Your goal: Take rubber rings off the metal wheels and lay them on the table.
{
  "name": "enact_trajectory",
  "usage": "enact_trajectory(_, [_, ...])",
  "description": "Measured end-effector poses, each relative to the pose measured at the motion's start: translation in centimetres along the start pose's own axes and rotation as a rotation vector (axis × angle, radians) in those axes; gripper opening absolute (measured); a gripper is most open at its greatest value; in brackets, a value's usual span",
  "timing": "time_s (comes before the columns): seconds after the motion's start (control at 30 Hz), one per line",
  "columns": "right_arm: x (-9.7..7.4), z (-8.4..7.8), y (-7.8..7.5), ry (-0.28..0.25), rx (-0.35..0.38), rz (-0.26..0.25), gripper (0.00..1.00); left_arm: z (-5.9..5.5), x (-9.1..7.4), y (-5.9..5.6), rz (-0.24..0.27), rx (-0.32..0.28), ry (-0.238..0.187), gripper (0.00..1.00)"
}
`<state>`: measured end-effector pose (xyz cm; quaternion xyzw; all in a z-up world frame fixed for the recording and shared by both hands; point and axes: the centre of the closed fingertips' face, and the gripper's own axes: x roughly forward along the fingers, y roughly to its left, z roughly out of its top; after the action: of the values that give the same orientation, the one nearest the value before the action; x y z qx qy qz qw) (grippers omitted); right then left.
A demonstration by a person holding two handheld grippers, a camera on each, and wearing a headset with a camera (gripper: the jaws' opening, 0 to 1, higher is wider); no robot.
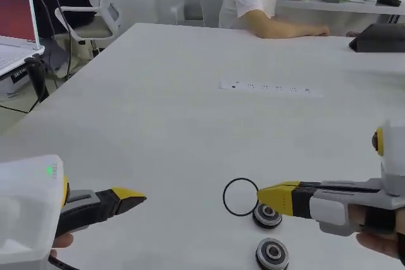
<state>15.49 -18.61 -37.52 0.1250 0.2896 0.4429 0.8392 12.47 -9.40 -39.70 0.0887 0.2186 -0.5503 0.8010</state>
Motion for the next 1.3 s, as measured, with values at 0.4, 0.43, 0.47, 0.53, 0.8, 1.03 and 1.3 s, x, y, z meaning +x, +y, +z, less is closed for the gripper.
enact_trajectory(0.4, [1.7,-1.8,-0.1,0.029,-0.085,-0.020,0.00,-0.1,0.0,0.1,0.002,-0.018,-0.002,0.86])
enact_trajectory(0.43, [1.8,-2.0,0.0,0.042,-0.097,-0.018,0.00,-0.1,0.0,0.1,0.003,-0.018,-0.002,0.86])
enact_trajectory(0.47, [1.9,-2.2,-0.1,0.054,-0.115,-0.021,0.00,-0.1,-0.1,0.2,0.006,-0.020,-0.002,0.86])
enact_trajectory(0.53, [2.1,-2.4,-0.3,0.055,-0.149,-0.026,0.00,-0.1,-0.1,0.2,0.008,-0.022,-0.004,0.86])
enact_trajectory(0.8, [3.0,-5.0,-1.0,0.154,-0.176,-0.045,0.00,-0.3,-0.1,0.1,0.004,-0.012,0.012,0.84])
enact_trajectory(1.03, [3.7,-6.3,-0.8,0.191,-0.287,-0.036,0.00,-0.4,-0.1,0.2,0.010,-0.019,0.010,0.83])
enact_trajectory(1.3, [3.8,-6.3,-2.0,0.192,-0.411,-0.076,0.00,-0.5,0.0,0.1,0.006,-0.020,0.019,0.83])
